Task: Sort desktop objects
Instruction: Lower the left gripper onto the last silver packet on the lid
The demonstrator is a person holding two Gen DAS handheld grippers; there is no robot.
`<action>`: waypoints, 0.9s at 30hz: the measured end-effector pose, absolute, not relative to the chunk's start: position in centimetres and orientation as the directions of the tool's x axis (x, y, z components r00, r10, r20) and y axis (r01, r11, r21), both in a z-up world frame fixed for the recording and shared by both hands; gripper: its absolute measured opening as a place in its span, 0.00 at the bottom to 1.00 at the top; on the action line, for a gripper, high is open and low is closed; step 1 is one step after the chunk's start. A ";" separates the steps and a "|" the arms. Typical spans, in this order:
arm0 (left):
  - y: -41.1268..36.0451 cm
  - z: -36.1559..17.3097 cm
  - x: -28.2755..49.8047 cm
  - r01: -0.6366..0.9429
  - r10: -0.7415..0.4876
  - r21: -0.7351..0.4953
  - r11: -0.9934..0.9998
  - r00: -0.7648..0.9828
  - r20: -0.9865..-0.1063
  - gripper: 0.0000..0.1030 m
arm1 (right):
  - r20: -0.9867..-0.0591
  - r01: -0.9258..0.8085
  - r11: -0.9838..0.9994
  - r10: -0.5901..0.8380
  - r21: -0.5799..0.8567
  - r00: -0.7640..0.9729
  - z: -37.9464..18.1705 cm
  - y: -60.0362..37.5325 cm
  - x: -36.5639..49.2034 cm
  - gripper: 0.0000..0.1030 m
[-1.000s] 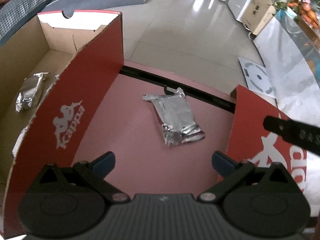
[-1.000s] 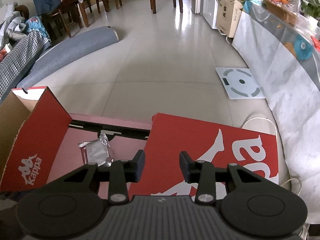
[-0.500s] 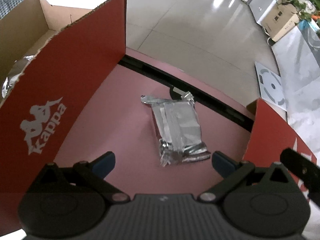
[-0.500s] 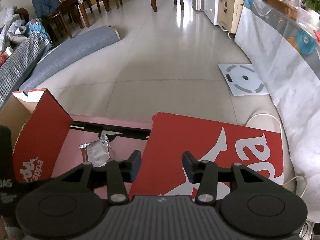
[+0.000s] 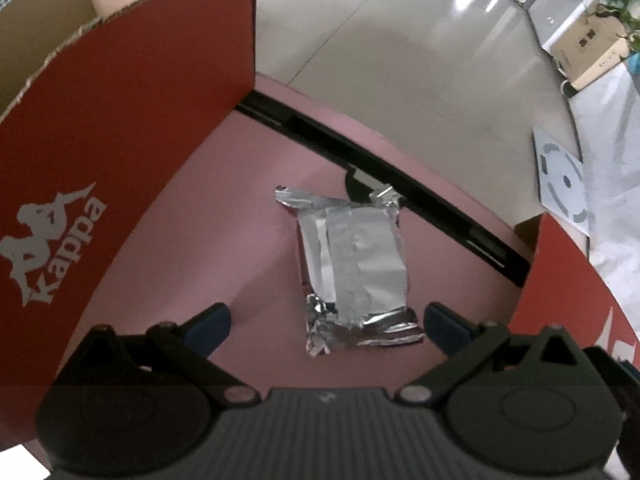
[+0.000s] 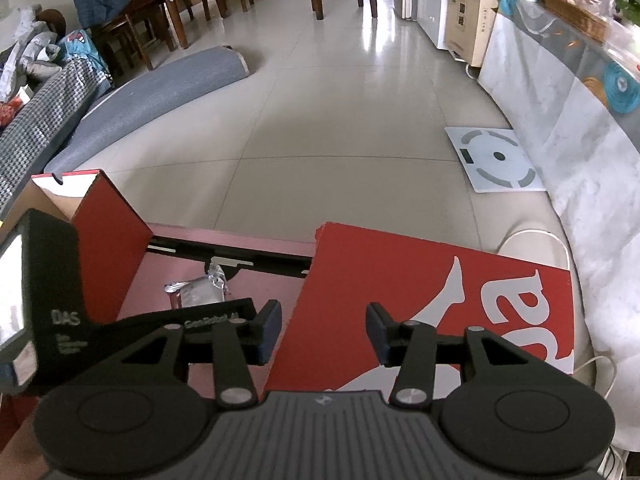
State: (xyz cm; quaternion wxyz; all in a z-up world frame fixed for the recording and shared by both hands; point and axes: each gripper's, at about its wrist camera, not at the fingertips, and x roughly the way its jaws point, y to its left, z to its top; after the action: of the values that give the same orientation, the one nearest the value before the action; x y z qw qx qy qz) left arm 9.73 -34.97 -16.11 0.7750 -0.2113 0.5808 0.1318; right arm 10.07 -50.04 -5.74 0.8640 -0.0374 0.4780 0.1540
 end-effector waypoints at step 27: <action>-33.9 -14.9 8.1 -0.255 -0.033 -0.136 0.957 0.371 -0.928 0.61 | -0.849 -0.307 0.950 0.212 0.063 0.484 -6.0 -49.2 10.1 0.45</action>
State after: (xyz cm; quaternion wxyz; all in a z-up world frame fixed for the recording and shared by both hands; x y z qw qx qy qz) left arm 8.05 -33.92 -14.93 0.8177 -0.1292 0.5568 0.0680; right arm 10.10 -49.21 -5.96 0.8600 -0.0487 0.4851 0.1508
